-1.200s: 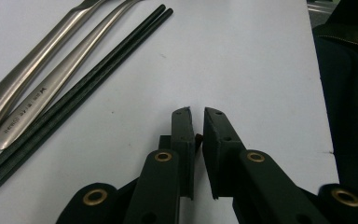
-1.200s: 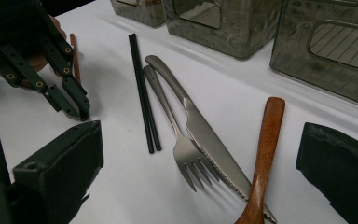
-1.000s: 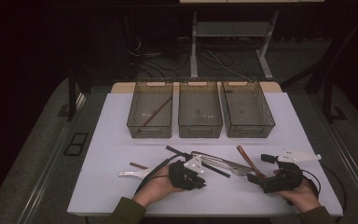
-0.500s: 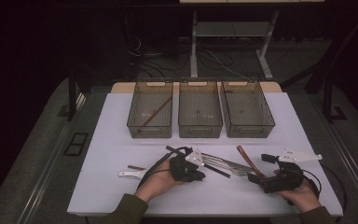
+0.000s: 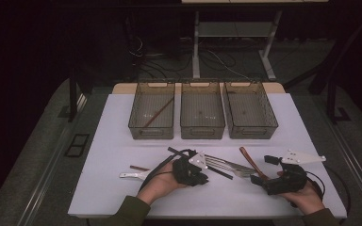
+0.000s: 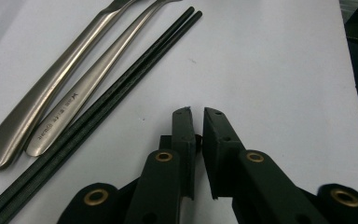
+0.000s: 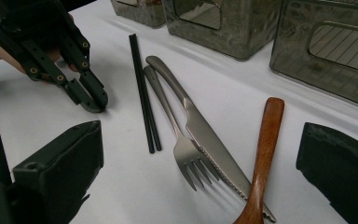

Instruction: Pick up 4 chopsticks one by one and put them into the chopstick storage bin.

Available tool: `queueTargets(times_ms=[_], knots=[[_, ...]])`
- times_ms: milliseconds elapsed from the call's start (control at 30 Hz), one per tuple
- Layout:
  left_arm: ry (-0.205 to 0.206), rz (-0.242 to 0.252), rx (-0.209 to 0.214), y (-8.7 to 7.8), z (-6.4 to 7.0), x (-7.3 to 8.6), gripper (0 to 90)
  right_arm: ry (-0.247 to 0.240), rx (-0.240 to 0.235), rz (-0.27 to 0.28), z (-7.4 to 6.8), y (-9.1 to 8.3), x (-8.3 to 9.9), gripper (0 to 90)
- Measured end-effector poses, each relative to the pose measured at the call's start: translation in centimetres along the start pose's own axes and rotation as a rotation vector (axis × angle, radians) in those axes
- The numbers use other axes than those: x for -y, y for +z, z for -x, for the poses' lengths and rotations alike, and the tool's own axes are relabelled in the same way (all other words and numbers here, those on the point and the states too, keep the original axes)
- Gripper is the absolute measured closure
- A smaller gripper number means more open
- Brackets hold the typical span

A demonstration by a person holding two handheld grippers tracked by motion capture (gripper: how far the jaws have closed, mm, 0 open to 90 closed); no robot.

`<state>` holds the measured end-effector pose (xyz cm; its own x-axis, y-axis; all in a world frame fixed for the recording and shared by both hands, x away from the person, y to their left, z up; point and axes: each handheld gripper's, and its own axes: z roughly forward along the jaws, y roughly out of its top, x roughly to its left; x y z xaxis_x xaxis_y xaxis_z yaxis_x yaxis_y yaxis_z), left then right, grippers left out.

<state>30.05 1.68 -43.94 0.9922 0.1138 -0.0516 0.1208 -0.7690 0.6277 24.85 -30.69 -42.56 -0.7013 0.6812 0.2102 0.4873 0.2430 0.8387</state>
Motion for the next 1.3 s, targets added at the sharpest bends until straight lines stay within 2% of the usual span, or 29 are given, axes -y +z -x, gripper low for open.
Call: queueTargets(times_ms=[167,400,567,633,700,733,767,800,833,867,900,967,1000,1067,1167,1300], knots=[[0.001,-0.004,-0.012,0.0,-0.2,-0.2,83.9,-0.001,0.0,-0.002,0.0,0.1,0.0,0.7],[-0.014,-0.015,-0.056,0.1,-1.2,-0.6,84.4,0.0,-0.001,0.0,0.0,0.1,0.0,0.7],[-0.035,-0.03,-0.113,-0.2,-2.0,-0.5,84.5,-0.001,-0.002,0.0,0.0,0.0,0.0,0.7],[-0.061,-0.037,-0.138,-0.4,-2.3,-0.3,84.5,-0.001,-0.003,0.0,0.0,0.0,0.0,0.7],[-0.095,-0.019,-0.162,-0.4,-2.3,-0.1,84.5,0.001,-0.003,0.001,0.0,0.0,0.0,0.7],[-0.083,-0.038,-0.175,-0.6,-2.5,-0.1,84.4,0.001,-0.003,0.002,0.0,0.0,0.0,0.7],[-0.092,-0.036,-0.18,-0.6,-2.5,0.0,84.4,0.001,-0.003,0.001,0.0,0.0,0.0,0.7],[-0.084,-0.044,-0.18,-0.7,-2.6,0.0,84.4,0.0,-0.003,0.001,0.0,0.0,0.0,0.7],[-0.108,-0.022,-0.182,-0.6,-2.5,0.1,84.4,0.0,-0.003,0.0,0.0,0.0,0.0,0.7],[-0.091,-0.045,-0.178,-0.8,-2.7,0.1,84.4,-0.001,-0.003,0.0,0.0,0.0,0.0,0.7],[-0.09,-0.044,-0.178,-0.8,-2.7,0.1,84.2,0.0,-0.003,0.0,0.0,0.0,0.0,0.7],[-0.12,-0.014,-0.177,-0.7,-2.6,0.2,83.3,0.0,-0.003,0.001,0.0,0.0,0.0,0.8],[-0.1,-0.032,-0.166,-1.1,-2.8,0.2,80.2,0.001,-0.003,0.001,0.0,0.0,0.0,0.7],[-0.131,0.016,-0.152,-1.6,-2.8,0.3,76.1,0.001,-0.004,0.003,0.0,0.0,0.0,0.7],[-0.138,0.044,-0.146,-3.0,-3.0,0.9,71.2,-0.001,-0.004,0.005,0.0,-0.1,0.0,0.7],[-0.165,0.07,-0.144,-4.9,-3.2,2.6,69.3,0.003,-0.004,0.006,0.1,-0.1,0.0,0.7]])
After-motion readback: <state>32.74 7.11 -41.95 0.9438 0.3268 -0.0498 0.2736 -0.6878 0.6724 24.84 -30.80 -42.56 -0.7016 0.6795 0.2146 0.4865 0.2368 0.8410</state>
